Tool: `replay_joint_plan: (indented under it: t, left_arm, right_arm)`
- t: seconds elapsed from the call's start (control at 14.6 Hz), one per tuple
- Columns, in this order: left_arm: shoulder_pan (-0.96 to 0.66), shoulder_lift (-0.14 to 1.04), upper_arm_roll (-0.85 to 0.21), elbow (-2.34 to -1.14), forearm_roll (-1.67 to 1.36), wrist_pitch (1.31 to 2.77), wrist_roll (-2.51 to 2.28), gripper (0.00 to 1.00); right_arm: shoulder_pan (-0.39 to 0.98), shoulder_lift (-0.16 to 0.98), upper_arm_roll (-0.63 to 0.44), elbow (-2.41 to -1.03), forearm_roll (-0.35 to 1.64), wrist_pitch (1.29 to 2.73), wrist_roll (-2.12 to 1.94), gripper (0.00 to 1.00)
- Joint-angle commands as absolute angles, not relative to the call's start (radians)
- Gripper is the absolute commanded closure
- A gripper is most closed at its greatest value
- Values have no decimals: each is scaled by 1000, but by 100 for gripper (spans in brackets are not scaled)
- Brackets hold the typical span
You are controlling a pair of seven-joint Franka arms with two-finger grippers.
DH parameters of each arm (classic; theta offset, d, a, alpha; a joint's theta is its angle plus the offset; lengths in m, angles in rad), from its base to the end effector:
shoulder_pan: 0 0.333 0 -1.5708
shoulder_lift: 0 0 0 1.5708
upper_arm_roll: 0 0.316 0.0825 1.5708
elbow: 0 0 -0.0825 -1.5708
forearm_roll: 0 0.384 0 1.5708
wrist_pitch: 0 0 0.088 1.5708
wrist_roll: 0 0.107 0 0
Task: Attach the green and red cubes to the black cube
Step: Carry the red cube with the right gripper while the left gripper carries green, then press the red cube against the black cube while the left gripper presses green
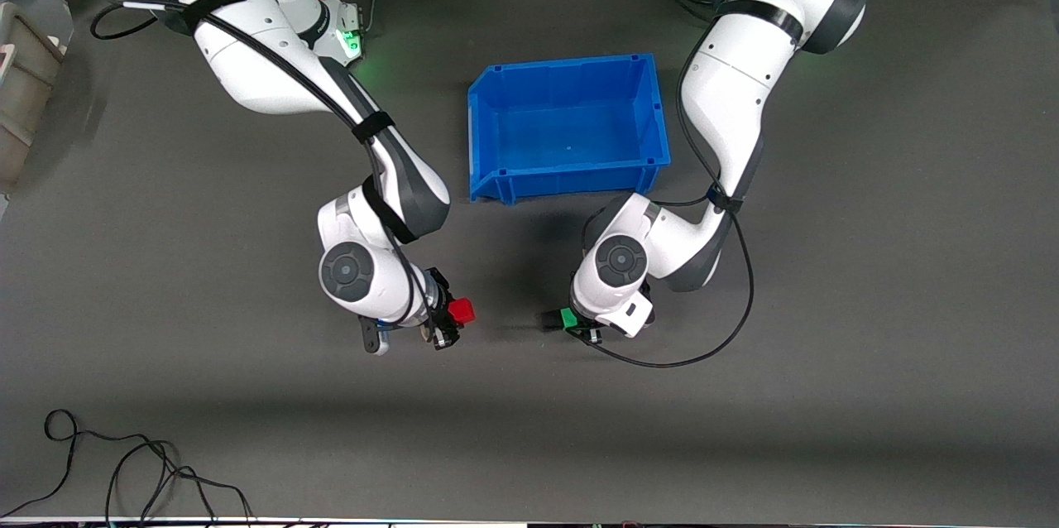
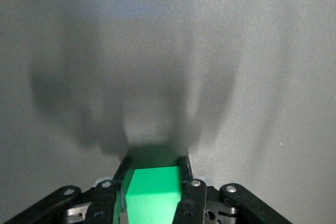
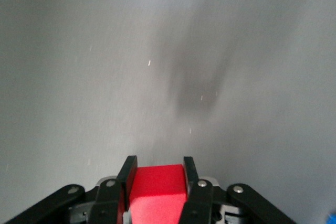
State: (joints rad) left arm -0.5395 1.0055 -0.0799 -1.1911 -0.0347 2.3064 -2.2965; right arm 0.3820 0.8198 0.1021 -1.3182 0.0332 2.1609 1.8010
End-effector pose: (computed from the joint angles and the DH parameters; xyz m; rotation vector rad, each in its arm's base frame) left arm 0.6370 -0.4328 0.1794 1.9460 2.3060 -0.1195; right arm 0.6680 0.3326 0.2489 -2.3811 1.9419 0.1258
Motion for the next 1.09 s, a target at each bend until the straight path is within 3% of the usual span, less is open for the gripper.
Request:
replay_joint_plan:
  t: [0.0,0.27,0.55,1.03]
  left_arm:
    - [-568,1029,-64,-1157,-17,2310,-2322,100]
    - [-575,1028,-66,-1147,-17,2310,-2327,100]
    - [-597,1028,-67,-1129,-18,2312,-2336,100]
    - [-597,1028,-67,-1114,-18,2330,-2349,100]
  right_arm:
    - [422,905,97,-1234,-40,2157,1922,100]
    - [465,1008,101,-1097,-35,2206,2055,100]
    - [508,1049,101,-1079,-37,2284,2175,100]
    - [532,1054,92,-1078,-43,2263,2198,100]
